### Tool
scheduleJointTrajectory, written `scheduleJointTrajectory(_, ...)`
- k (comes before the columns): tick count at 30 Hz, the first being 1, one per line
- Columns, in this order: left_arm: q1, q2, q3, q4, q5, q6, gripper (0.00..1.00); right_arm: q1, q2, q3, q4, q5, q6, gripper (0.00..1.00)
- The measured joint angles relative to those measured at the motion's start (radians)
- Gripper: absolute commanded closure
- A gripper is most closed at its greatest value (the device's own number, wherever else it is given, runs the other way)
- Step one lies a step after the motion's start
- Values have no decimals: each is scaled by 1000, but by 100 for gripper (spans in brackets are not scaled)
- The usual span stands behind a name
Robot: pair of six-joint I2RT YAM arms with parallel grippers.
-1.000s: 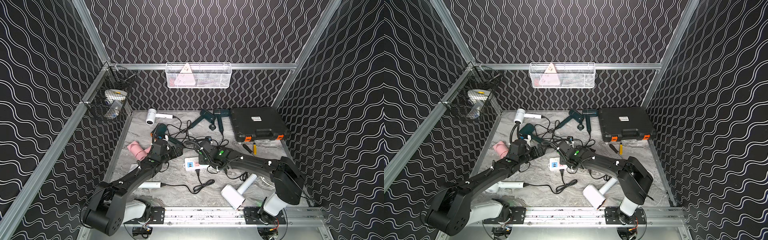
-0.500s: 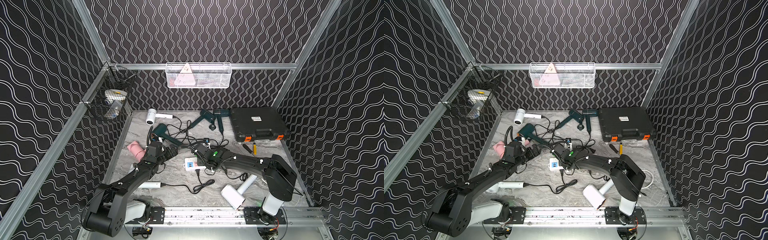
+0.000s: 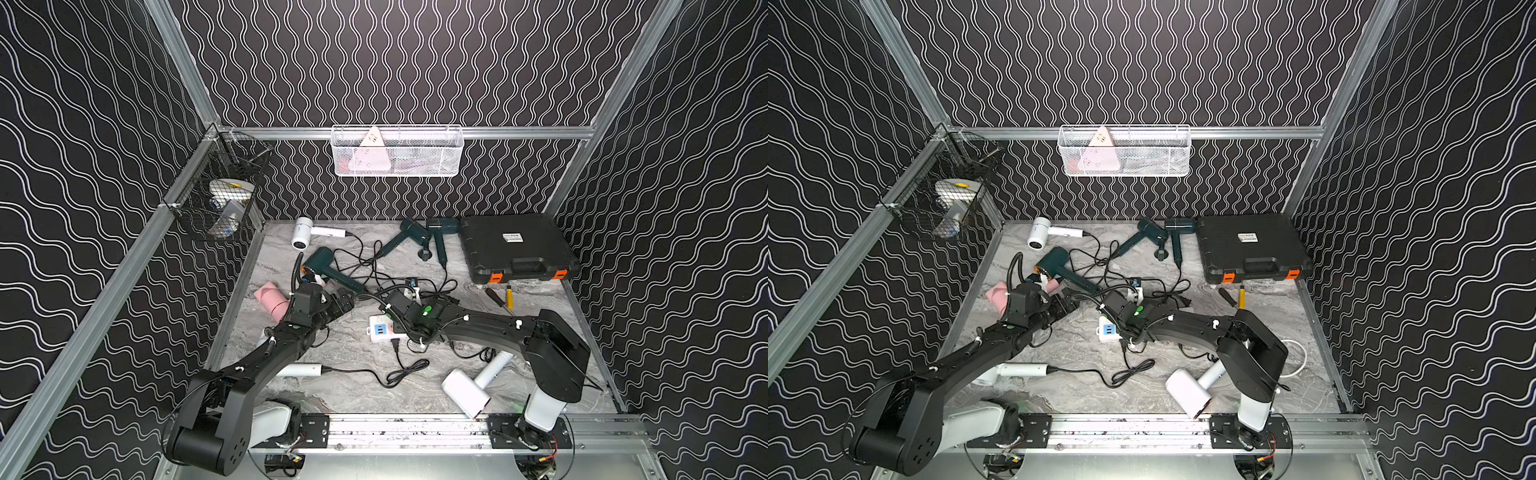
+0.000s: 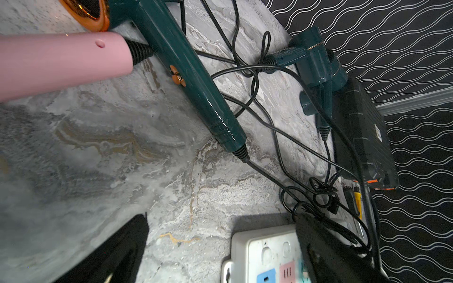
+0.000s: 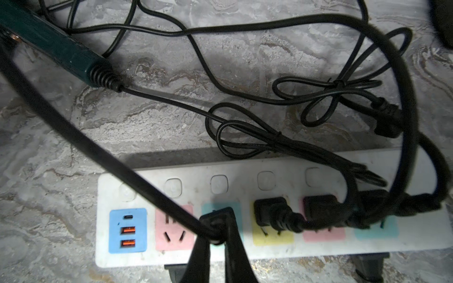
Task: Charge the blow dryers
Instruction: Insert the plug into the socket.
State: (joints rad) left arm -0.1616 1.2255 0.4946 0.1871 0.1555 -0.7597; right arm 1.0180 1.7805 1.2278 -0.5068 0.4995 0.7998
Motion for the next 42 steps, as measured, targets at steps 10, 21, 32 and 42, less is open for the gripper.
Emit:
scheduleJointTrajectory(10,0,-8,-5,0,0,0,1,0,-3,-6,5,14,-5,100)
scheduleJointTrajectory(21,0,-14,-5,0,0,0,1,0,2,-24,47,33,-8,100)
scheduleJointTrajectory(32,0,-14,-5,0,-2,0,1,10,-18,-66,87,42,1,100)
scheduleJointTrajectory(42,0,-16,-5,0,-4,0,1,47,-23,-99,105,98,31,100)
